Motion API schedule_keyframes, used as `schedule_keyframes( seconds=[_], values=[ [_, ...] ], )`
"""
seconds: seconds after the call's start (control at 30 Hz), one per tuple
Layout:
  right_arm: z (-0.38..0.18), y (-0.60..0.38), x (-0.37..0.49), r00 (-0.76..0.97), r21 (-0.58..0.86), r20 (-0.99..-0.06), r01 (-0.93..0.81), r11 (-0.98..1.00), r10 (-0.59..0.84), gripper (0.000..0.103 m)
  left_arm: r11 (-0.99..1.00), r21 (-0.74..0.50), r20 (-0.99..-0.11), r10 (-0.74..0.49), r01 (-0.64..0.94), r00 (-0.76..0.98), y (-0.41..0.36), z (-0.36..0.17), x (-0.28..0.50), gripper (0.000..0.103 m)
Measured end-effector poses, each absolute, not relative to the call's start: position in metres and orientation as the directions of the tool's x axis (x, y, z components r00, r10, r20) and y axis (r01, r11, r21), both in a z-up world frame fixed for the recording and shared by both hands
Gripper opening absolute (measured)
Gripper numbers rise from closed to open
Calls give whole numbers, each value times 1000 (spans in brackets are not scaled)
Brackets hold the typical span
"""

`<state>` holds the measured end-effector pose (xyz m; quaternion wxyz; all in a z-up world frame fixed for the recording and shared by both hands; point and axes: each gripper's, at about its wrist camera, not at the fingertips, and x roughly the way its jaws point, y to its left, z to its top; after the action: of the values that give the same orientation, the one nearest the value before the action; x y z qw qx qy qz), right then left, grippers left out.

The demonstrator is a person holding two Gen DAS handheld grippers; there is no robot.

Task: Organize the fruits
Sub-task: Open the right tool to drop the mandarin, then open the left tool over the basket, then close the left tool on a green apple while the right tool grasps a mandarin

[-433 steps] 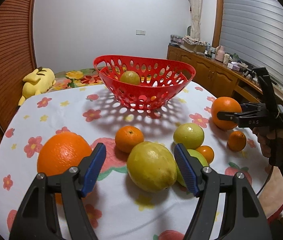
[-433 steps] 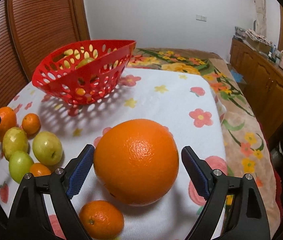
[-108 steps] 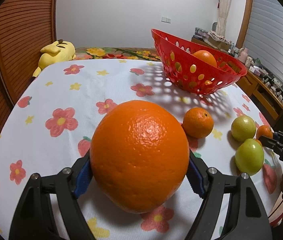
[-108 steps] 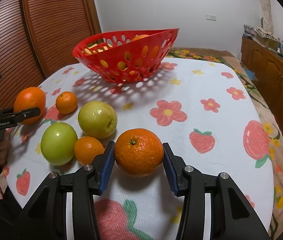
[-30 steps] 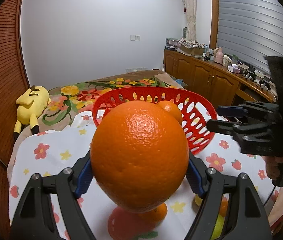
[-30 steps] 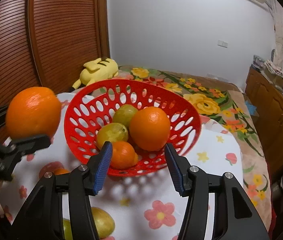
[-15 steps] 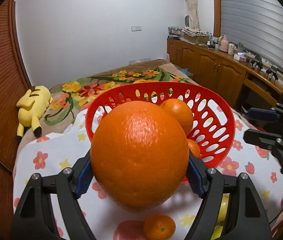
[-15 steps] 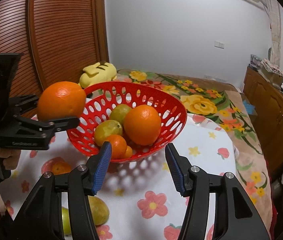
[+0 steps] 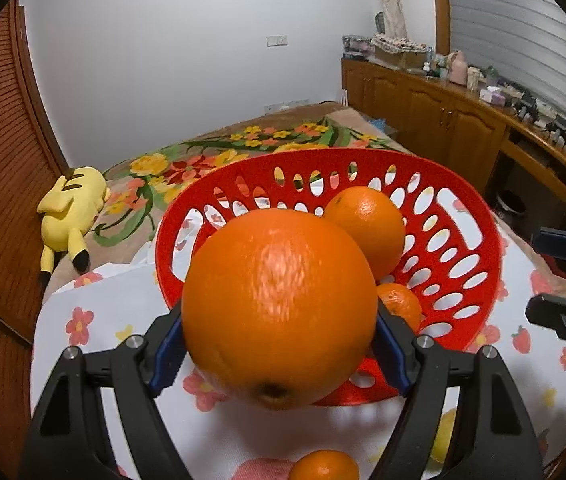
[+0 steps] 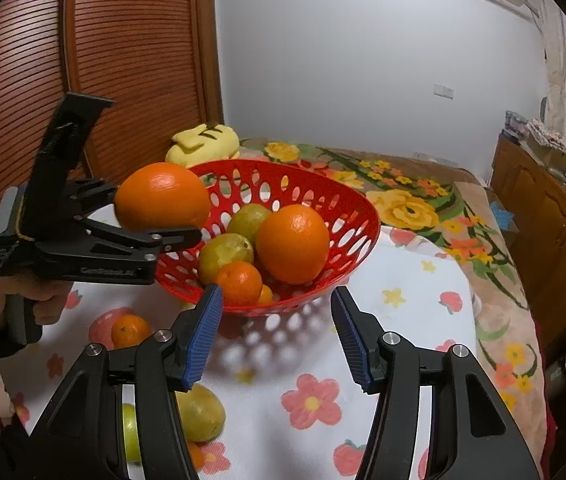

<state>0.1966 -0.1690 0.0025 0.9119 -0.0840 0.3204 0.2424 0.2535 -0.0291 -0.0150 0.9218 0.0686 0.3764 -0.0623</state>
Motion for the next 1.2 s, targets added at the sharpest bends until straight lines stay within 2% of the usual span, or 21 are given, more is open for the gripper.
schedule_keyframes(
  seconds=[0.13,0.67,0.97,1.2],
  values=[
    [0,-168,196,673,-1,-632,-495,869,383,58,986,33,-716,-91,164,692,-28,-19,258,80],
    [-11,-170,190,656,10,-645,-507,862,393,59,989,-27,-722,-119,144,681,-22,-20,272,80],
    [-16,-172,190,649,23,-646,-509,860,402,59,987,-27,-723,-129,158,678,-18,-4,270,80],
    [-19,-168,189,640,26,-652,-516,856,406,59,988,-21,-644,-133,156,754,-16,27,259,83]
  ],
)
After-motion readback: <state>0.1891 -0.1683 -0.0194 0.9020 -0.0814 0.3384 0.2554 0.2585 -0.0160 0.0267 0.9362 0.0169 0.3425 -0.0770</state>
